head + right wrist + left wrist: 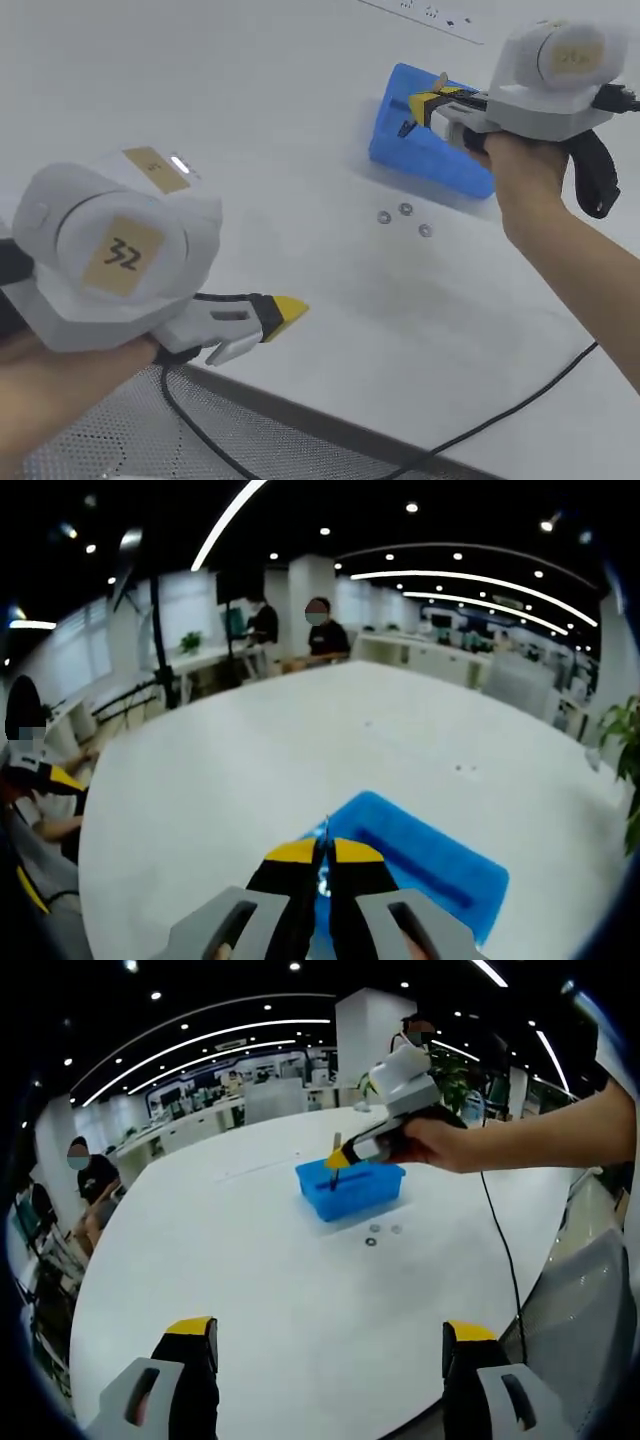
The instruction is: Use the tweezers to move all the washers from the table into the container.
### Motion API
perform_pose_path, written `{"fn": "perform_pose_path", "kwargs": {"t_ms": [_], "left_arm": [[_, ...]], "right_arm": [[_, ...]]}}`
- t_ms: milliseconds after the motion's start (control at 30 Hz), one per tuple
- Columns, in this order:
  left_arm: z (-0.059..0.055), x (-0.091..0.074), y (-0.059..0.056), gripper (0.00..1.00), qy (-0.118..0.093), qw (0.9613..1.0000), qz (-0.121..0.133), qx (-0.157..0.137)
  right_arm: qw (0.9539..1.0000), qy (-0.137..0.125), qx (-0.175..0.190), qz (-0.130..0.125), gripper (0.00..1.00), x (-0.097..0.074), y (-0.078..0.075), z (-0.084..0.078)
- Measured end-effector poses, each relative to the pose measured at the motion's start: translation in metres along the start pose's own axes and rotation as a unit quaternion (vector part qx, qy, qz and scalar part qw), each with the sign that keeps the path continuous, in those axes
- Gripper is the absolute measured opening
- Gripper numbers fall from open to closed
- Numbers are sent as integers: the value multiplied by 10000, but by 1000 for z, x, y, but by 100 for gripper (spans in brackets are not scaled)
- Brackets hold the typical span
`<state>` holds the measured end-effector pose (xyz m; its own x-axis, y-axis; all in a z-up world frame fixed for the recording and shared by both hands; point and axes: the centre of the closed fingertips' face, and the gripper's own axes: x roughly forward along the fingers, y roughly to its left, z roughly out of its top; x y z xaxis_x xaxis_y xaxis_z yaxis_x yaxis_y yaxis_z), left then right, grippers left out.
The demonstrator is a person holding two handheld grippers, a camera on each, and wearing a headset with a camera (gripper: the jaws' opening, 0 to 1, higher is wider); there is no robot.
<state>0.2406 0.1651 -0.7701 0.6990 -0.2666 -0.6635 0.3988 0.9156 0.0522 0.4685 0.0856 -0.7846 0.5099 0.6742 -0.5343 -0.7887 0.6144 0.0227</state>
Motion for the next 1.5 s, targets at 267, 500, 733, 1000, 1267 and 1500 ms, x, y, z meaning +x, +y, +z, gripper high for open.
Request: {"fn": "perform_pose_path", "kwargs": {"t_ms": [267,500,733,1000,1267,1500], "left_arm": [[-1,0,1,95,18,10000,6,-10],[-1,1,0,95,37,10000,-9,12],[1,2,-1,95,24,10000,-21,33],[5,1,0,95,-34,10000,-10,88],[8,-2,0,95,-92,9998,13,150],[11,-3,-1,95,-169,9998,-17,99]], "right_arm": [[10000,31,24,6,0,0,-1,-3],[10000,4,40,3,0,2,-2,-5],[9998,-48,178,-43,0,-2,-5,-6],[9998,-84,149,-133,1,-6,-3,-2],[9993,-275,188,-142,1,-21,-8,14],[9992,-353,69,-159,1,-35,-8,20]]}}
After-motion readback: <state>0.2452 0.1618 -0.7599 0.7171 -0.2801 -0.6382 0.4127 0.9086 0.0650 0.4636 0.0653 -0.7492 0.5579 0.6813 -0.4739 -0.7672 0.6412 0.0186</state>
